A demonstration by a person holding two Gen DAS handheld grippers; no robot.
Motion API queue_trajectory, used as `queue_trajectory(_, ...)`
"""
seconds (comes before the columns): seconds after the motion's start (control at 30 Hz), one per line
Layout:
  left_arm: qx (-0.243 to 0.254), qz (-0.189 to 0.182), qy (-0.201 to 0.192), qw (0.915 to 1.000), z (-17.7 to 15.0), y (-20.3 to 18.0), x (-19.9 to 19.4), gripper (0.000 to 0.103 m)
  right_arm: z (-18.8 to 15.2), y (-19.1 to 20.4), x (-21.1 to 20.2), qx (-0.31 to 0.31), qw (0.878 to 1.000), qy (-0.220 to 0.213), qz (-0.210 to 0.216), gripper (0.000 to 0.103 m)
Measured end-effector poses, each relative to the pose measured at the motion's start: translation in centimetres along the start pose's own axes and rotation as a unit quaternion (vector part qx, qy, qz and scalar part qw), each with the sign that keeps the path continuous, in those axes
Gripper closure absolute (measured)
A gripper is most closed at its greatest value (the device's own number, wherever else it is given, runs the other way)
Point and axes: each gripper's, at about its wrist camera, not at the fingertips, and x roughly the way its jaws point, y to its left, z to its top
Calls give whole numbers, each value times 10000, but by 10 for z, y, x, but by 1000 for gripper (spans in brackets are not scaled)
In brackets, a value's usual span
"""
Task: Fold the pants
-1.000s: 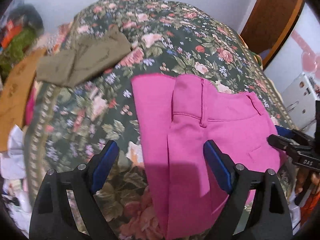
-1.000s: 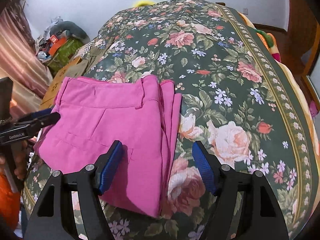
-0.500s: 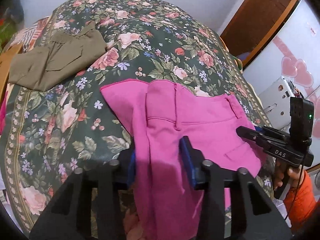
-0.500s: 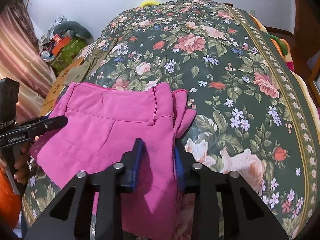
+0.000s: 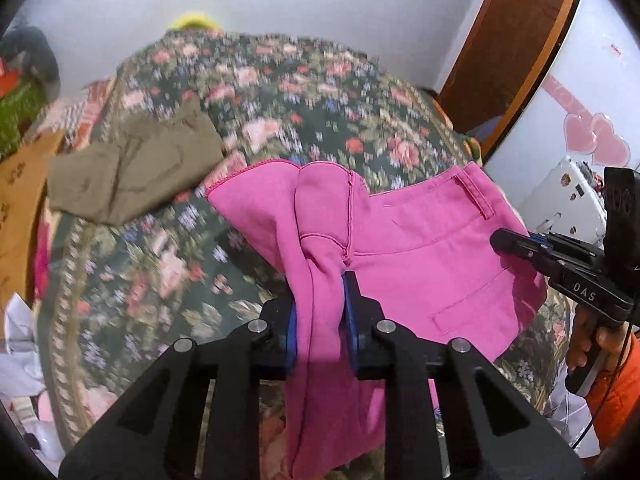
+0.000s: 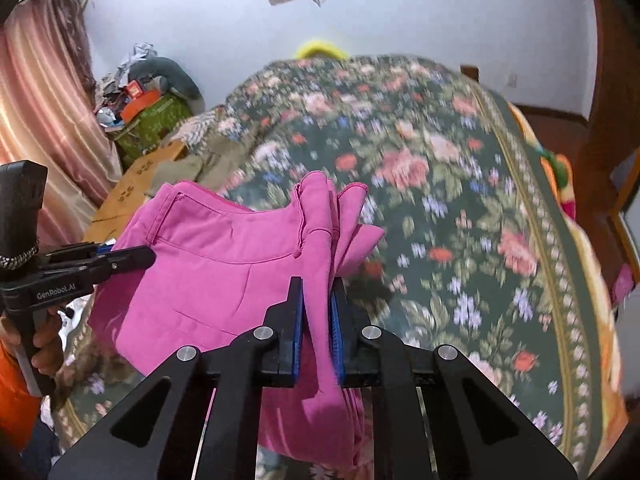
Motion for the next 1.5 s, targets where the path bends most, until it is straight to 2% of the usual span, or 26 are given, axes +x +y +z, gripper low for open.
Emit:
queue_trajectory(0.23,-95,129,-494,9987,22,32,-33,83,36,33,-1,-334,9989,-329,40,93)
queue_trajectory(0.5,-379,424,-670,9961,43,91,-35,83,75,71,38,-656,9968,-410,206,93)
queue_trajectory(0.83,-627,954,-619,9915,71,174,3,83,119,110,123,-924,9944,-227,470,93)
queue_trajectory(0.97,-787,1175,-696,9875,86,200,18,83,141,119,153,-970,9937,-241,501,93)
queue_trajectory(1.13,-725,1549,-736,9825,107,228,43,83,166,133,192,-1162,9922,-187,423,93)
queue_trajectory(1.33,-678,1572,-581,9835,126,255,81,82,178,130,236,-1166,9928,-25,276,93)
queue_trajectory(1.5,-824,1508,-181,9850,128,280,122,80,174,123,267,-1143,9927,336,170,93)
